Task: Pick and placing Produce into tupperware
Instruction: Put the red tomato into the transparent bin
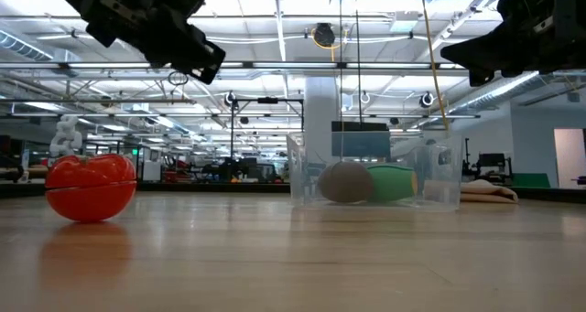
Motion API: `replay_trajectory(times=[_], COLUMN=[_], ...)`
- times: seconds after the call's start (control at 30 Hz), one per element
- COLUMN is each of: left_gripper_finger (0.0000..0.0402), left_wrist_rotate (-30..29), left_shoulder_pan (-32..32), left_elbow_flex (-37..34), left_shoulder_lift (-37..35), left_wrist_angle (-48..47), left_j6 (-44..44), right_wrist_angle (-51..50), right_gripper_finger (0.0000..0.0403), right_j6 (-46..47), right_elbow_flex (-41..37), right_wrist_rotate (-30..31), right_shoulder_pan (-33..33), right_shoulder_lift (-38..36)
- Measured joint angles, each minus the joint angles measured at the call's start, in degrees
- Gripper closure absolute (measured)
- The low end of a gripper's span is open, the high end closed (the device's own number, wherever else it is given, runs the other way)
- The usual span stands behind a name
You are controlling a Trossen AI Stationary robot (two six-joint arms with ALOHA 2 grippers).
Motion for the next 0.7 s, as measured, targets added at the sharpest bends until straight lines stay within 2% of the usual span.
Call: replay_trajectory(times=[0.23,0.57,0.7], left_gripper_finger=[0.0385,0.0385,0.0385], left_wrist_rotate=[-3.8,-15.0,-17.1], left_shoulder_pan=[-4.2,-9.4,-10.8], left_elbow_flex=[0.3,0.3,0.3], left_shoulder_lift=[2.5,2.5,2.5], left_wrist_angle=[-0.1,-0.9,-1.0], left_j6=[0.0,-6.8,-10.7], right_wrist_angle=[-0.1,-0.9,-1.0], right_gripper_finger=[0.0403,0.0403,0.0403], right_j6=[0.0,0.0,0.0], right_elbow_flex=[0.0,0.0,0.0], right_wrist_rotate=[0.0,0.0,0.0], right_shoulder_pan=[0.0,0.0,0.0], right_shoulder_lift=[0.0,0.0,0.0])
